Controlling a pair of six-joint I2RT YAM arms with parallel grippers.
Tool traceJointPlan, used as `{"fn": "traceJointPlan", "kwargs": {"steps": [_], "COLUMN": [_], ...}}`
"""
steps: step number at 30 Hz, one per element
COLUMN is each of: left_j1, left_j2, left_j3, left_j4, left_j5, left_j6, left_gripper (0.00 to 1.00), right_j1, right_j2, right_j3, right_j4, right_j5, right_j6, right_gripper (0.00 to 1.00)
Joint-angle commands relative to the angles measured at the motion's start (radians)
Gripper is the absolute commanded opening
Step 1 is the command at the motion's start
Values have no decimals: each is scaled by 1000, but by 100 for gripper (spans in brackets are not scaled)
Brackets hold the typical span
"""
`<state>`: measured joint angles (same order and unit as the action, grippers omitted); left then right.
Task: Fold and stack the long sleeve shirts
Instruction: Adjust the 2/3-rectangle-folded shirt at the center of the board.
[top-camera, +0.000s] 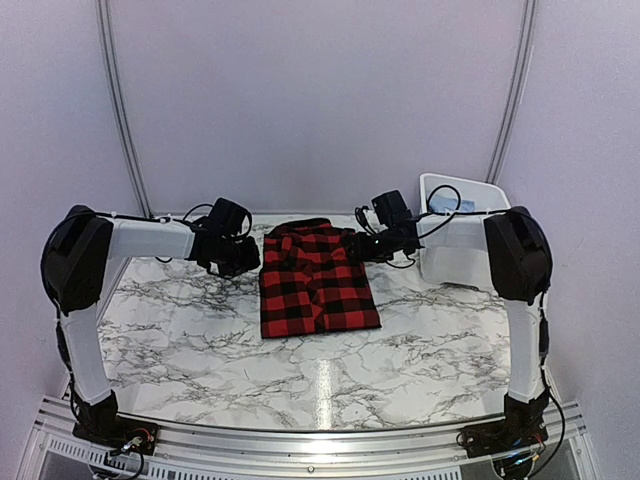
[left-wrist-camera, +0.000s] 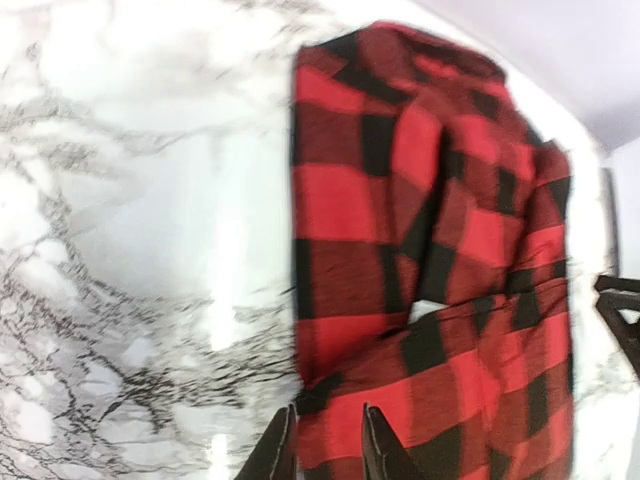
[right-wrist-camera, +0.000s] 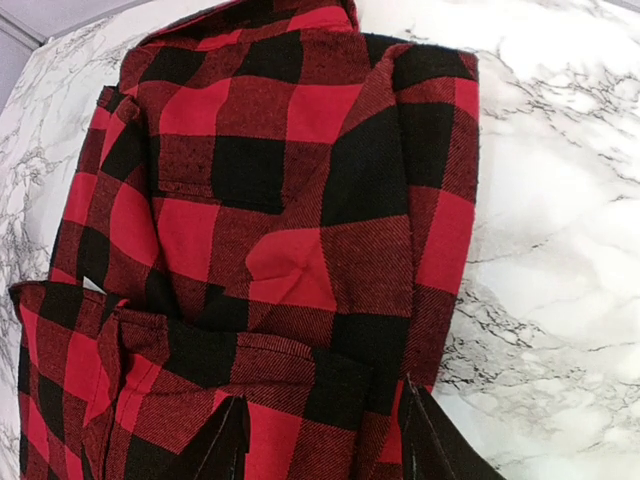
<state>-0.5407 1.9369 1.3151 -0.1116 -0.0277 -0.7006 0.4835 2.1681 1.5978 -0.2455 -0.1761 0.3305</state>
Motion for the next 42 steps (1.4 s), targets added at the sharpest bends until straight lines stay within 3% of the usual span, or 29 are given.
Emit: {"fn": "traceJointPlan", "kwargs": {"steps": [1,17,29,42], "left_j1": [3,22,23,24], "left_j2": [32,151,184,185], "left_j3": [-12,62,96,95], "left_j4": [-45,33,74,80], "left_j5": [-31,58,96,103], "left_j6": [-2,-10,6,6], "left_gripper": [26,30,11,4], "right_j1": [3,3,12,39], "right_j2": [4,7,37,95], "right_j3": [3,7,39,117], "right_j4": [-12,-27,-55,-98], "right_j5": [18,15,41,82], "right_j6": [-24,-31,-54,-73], "right_gripper": [47,47,47,39]}}
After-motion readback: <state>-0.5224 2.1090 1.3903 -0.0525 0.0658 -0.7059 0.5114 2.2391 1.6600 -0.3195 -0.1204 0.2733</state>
